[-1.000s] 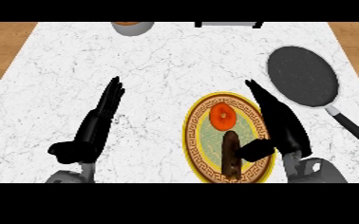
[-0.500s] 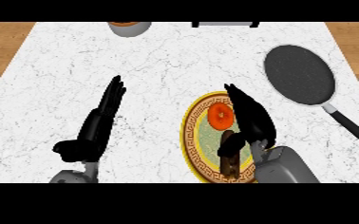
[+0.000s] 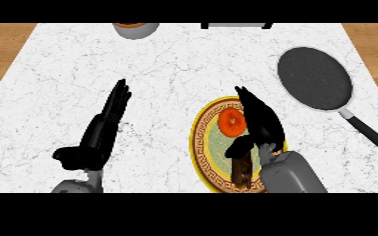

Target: Pick the squash from the plate and place it in the pan

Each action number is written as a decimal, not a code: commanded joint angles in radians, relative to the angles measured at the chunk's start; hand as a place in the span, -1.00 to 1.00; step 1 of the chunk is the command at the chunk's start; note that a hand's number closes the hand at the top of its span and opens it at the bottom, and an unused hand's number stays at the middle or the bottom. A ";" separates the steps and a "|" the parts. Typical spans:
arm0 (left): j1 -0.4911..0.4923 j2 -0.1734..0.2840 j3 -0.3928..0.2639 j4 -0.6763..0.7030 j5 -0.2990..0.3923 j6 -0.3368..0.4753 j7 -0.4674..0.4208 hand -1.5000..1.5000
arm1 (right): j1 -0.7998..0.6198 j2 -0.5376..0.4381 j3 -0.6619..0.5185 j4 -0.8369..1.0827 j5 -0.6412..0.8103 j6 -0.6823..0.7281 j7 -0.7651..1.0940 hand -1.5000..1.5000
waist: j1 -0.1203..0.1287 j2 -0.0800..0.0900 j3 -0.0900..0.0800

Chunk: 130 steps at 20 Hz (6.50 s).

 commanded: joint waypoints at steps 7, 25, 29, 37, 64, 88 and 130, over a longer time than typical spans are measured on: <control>-0.012 0.012 0.098 0.026 0.012 -0.087 -0.029 0.00 | 0.001 0.042 -0.089 0.158 0.044 -0.037 -0.136 -1.00 | 0.000 0.000 0.000; 0.006 -0.039 0.081 -0.024 -0.039 -0.079 0.028 0.00 | -0.087 0.071 -0.071 0.409 0.207 -0.104 -0.280 1.00 | 0.000 0.000 0.000; -0.003 -0.075 0.053 -0.037 -0.081 -0.037 0.070 0.00 | -0.024 0.010 -0.073 0.266 0.250 -0.124 -0.276 1.00 | -0.004 -0.002 0.000; 0.077 -0.038 0.077 -0.031 -0.051 -0.101 -0.019 0.00 | 0.053 -0.004 0.026 -0.058 0.305 -0.078 -0.261 1.00 | -0.008 -0.005 -0.001; 0.004 -0.056 0.109 0.024 -0.072 -0.111 -0.028 0.00 | 0.000 -0.114 -0.509 0.009 0.027 -0.395 -0.586 1.00 | 0.004 0.003 0.000; -0.017 -0.107 0.042 0.021 -0.101 -0.112 -0.009 0.00 | -0.512 -0.428 -0.717 1.187 0.011 -0.440 -0.937 -1.00 | 0.090 0.035 0.004; 0.052 -0.071 0.104 -0.046 -0.075 -0.133 -0.002 0.00 | -0.245 -0.626 -0.982 1.246 -0.411 0.333 -1.596 -1.00 | 0.017 0.006 0.002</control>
